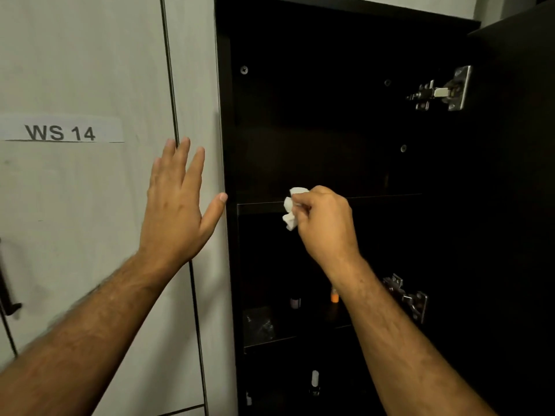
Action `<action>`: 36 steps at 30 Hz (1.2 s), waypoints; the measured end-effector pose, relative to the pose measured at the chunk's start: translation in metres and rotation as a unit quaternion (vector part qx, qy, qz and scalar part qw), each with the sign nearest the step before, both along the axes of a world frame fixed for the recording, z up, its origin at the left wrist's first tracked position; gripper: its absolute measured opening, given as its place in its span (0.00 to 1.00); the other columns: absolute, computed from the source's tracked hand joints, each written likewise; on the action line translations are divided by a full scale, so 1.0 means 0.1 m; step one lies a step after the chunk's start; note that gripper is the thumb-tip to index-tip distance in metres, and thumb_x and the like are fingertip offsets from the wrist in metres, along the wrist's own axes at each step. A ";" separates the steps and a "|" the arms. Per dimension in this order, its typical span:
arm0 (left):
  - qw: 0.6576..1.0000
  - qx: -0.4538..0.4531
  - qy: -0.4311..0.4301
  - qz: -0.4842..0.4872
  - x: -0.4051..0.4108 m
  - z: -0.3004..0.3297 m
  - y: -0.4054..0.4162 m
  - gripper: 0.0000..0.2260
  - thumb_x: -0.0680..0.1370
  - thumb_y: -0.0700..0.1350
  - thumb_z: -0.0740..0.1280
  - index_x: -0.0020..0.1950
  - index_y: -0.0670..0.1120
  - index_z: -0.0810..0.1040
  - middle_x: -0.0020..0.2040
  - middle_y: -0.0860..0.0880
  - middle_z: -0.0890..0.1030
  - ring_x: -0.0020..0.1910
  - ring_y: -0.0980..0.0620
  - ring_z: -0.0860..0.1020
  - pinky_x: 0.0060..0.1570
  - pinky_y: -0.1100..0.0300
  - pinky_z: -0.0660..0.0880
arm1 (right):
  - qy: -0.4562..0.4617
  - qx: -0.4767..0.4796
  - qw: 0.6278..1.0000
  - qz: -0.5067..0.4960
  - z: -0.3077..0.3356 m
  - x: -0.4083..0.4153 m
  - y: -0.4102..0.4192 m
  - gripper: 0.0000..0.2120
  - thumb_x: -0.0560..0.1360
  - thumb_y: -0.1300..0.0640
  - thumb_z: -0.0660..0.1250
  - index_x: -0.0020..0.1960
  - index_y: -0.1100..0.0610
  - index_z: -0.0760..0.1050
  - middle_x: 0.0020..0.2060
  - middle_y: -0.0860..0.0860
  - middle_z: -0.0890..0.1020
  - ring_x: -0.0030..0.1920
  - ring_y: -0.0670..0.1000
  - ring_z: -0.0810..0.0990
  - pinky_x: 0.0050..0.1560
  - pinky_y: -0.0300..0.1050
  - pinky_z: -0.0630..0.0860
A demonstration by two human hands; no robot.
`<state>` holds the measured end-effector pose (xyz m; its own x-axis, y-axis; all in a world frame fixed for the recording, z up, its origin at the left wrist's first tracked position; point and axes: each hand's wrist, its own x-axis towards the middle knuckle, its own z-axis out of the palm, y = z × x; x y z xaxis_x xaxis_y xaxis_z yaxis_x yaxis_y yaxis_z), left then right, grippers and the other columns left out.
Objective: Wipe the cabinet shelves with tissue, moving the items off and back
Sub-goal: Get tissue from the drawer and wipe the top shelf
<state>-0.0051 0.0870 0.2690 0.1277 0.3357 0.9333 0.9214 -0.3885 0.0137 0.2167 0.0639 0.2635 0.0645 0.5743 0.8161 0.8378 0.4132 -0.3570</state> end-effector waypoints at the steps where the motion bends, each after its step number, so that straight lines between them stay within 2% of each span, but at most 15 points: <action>1: 1.000 -0.003 0.001 0.001 -0.05 -0.01 0.00 0.32 0.79 0.57 0.58 0.79 0.43 0.56 0.80 0.42 0.53 0.79 0.46 0.47 0.76 0.48 0.46 | -0.005 0.001 1.000 0.012 0.00 -0.12 0.00 0.09 0.77 0.64 0.65 0.44 0.59 0.83 0.41 0.49 0.79 0.41 0.46 0.78 0.40 0.36 0.77; 3: 1.000 -0.007 0.003 0.002 -0.14 -0.02 -0.01 0.32 0.79 0.57 0.58 0.78 0.43 0.56 0.79 0.42 0.53 0.79 0.45 0.47 0.76 0.47 0.47 | -0.005 0.003 0.999 0.032 0.00 -0.33 0.02 0.08 0.77 0.63 0.65 0.43 0.58 0.83 0.43 0.49 0.79 0.42 0.46 0.79 0.43 0.41 0.80; 6: 1.000 -0.009 0.009 -0.001 -0.26 -0.04 -0.02 0.31 0.79 0.56 0.59 0.78 0.42 0.57 0.79 0.41 0.55 0.79 0.44 0.48 0.76 0.48 0.47 | -0.011 0.004 0.999 0.044 0.01 -0.61 0.00 0.08 0.78 0.60 0.66 0.45 0.57 0.83 0.43 0.49 0.78 0.42 0.46 0.79 0.43 0.44 0.81; 9: 1.000 -0.018 0.005 -0.007 -0.35 -0.08 -0.03 0.31 0.79 0.56 0.58 0.78 0.42 0.58 0.79 0.41 0.55 0.79 0.44 0.49 0.76 0.47 0.48 | -0.009 -0.002 0.999 0.034 0.03 -0.78 -0.05 0.07 0.78 0.59 0.66 0.49 0.57 0.83 0.44 0.49 0.79 0.42 0.45 0.78 0.45 0.40 0.80; 13: 0.999 -0.025 -0.002 -0.037 -0.32 -0.13 -0.01 0.31 0.79 0.56 0.59 0.78 0.42 0.57 0.79 0.42 0.55 0.79 0.45 0.48 0.76 0.47 0.48 | 0.031 0.004 0.999 0.038 -0.02 -0.82 -0.09 0.05 0.77 0.60 0.68 0.48 0.57 0.83 0.45 0.50 0.80 0.44 0.45 0.79 0.46 0.36 0.78; 17: 0.997 -0.029 -0.013 -0.073 -0.19 -0.16 -0.01 0.31 0.79 0.56 0.58 0.78 0.42 0.57 0.79 0.43 0.55 0.79 0.46 0.48 0.76 0.48 0.47 | -0.006 0.050 0.998 0.048 -0.29 -0.86 -0.10 0.06 0.78 0.61 0.67 0.51 0.59 0.82 0.44 0.52 0.80 0.42 0.47 0.79 0.43 0.36 0.78; 22: 0.994 -0.025 -0.033 -0.097 -0.09 -0.11 -0.05 0.31 0.80 0.56 0.58 0.78 0.43 0.57 0.79 0.43 0.55 0.79 0.47 0.48 0.77 0.49 0.47 | -0.007 0.015 0.996 0.091 -0.50 -0.67 -0.12 0.05 0.75 0.63 0.69 0.49 0.58 0.83 0.43 0.49 0.81 0.42 0.42 0.78 0.42 0.28 0.73; 26: 0.994 -0.029 -0.036 -0.097 -0.05 -0.09 -0.03 0.31 0.80 0.56 0.58 0.79 0.43 0.56 0.79 0.44 0.55 0.79 0.48 0.47 0.77 0.50 0.47 | 0.065 0.082 0.992 0.071 -0.18 -0.57 -0.05 0.08 0.75 0.63 0.69 0.52 0.57 0.82 0.45 0.48 0.81 0.44 0.43 0.79 0.45 0.35 0.77; 30: 0.995 -0.026 -0.036 -0.091 -0.03 -0.10 0.00 0.31 0.80 0.56 0.58 0.79 0.43 0.56 0.79 0.44 0.55 0.79 0.48 0.47 0.77 0.50 0.47 | -0.008 0.070 0.994 0.081 -0.12 -0.70 -0.02 0.08 0.76 0.62 0.69 0.55 0.57 0.81 0.47 0.50 0.80 0.47 0.45 0.79 0.48 0.39 0.79; 34: 0.996 -0.023 -0.025 -0.079 0.04 -0.10 0.00 0.31 0.80 0.56 0.58 0.79 0.44 0.56 0.79 0.44 0.55 0.79 0.48 0.47 0.77 0.51 0.46 | -0.054 0.072 0.996 0.025 -0.08 -0.58 -0.02 0.07 0.76 0.57 0.69 0.53 0.53 0.82 0.44 0.47 0.79 0.43 0.45 0.78 0.40 0.43 0.79; 36: 0.997 -0.021 -0.019 -0.075 0.07 -0.08 -0.01 0.31 0.80 0.56 0.58 0.79 0.44 0.56 0.80 0.44 0.54 0.79 0.48 0.47 0.76 0.52 0.45 | -0.055 0.052 0.997 0.001 0.01 -0.41 -0.02 0.08 0.75 0.56 0.69 0.53 0.50 0.82 0.44 0.44 0.79 0.43 0.43 0.77 0.40 0.41 0.78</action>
